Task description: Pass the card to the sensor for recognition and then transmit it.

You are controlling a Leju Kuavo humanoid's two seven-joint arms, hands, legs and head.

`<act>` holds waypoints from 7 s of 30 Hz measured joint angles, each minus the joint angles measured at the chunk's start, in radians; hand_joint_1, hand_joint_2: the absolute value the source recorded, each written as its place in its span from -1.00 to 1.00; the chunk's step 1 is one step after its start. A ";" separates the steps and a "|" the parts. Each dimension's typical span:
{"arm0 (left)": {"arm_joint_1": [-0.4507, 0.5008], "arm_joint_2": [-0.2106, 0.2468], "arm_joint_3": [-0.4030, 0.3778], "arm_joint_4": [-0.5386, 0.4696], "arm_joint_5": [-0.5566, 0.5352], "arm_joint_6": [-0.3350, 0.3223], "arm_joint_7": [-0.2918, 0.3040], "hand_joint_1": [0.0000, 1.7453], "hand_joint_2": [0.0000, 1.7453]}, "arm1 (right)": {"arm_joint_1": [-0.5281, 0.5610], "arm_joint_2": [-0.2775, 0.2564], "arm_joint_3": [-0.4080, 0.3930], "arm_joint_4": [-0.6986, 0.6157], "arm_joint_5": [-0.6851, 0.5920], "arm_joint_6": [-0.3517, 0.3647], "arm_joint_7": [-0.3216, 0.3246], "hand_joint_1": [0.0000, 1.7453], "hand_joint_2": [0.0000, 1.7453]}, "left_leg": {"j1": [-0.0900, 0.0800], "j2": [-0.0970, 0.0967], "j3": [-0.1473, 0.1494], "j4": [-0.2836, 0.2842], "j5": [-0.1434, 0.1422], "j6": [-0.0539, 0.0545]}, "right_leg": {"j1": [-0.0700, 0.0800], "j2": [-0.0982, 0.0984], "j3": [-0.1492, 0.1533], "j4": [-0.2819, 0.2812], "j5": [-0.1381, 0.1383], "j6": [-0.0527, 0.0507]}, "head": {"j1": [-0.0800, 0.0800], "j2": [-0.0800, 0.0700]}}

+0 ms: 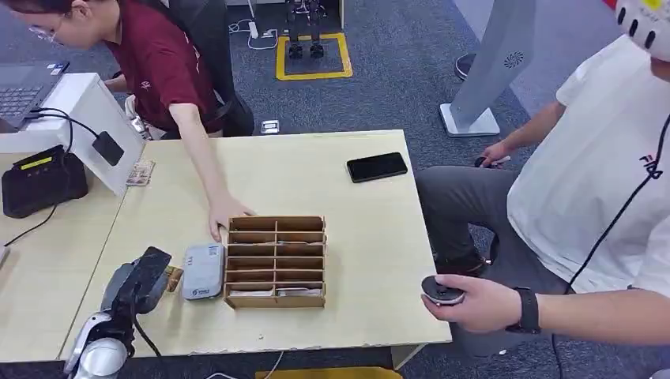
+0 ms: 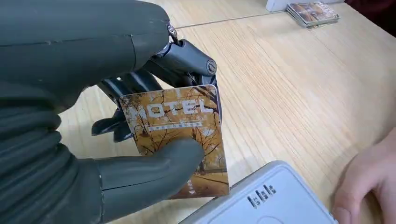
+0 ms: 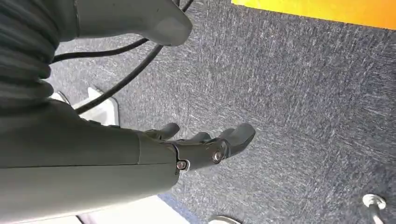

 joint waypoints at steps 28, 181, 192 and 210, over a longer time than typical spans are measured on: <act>0.039 0.011 0.073 -0.110 0.388 -0.125 -0.027 1.00 1.00 | 0.001 0.000 0.032 0.015 0.000 -0.013 0.007 -1.00 1.00 | 0.000 0.000 0.000 0.000 0.000 0.000 | 0.000 0.001 0.000 0.000 0.000 0.000 | 0.000 0.000; -0.281 0.043 -0.132 -0.172 -0.332 0.443 -0.208 1.00 1.00 | -0.031 0.000 0.166 0.029 0.000 -0.024 -0.025 -1.00 1.00 | 0.000 0.000 0.003 0.000 0.002 0.000 | 0.000 0.001 0.002 0.001 0.001 -0.001 | 0.000 0.000; -0.308 0.100 -0.159 -0.095 -0.495 0.499 -0.190 1.00 1.00 | -0.040 -0.002 0.190 0.029 0.000 -0.017 -0.025 -1.00 1.00 | 0.000 0.001 0.003 0.000 0.002 0.000 | 0.000 0.001 0.002 0.001 0.001 -0.001 | 0.000 0.000; -0.317 0.107 -0.174 -0.029 -0.453 0.501 -0.204 -1.00 1.00 | -0.040 -0.008 0.207 0.030 0.000 -0.018 -0.025 -1.00 1.00 | 0.000 0.001 0.002 0.000 0.002 0.000 | 0.000 0.001 0.001 0.001 0.001 -0.001 | 0.000 0.000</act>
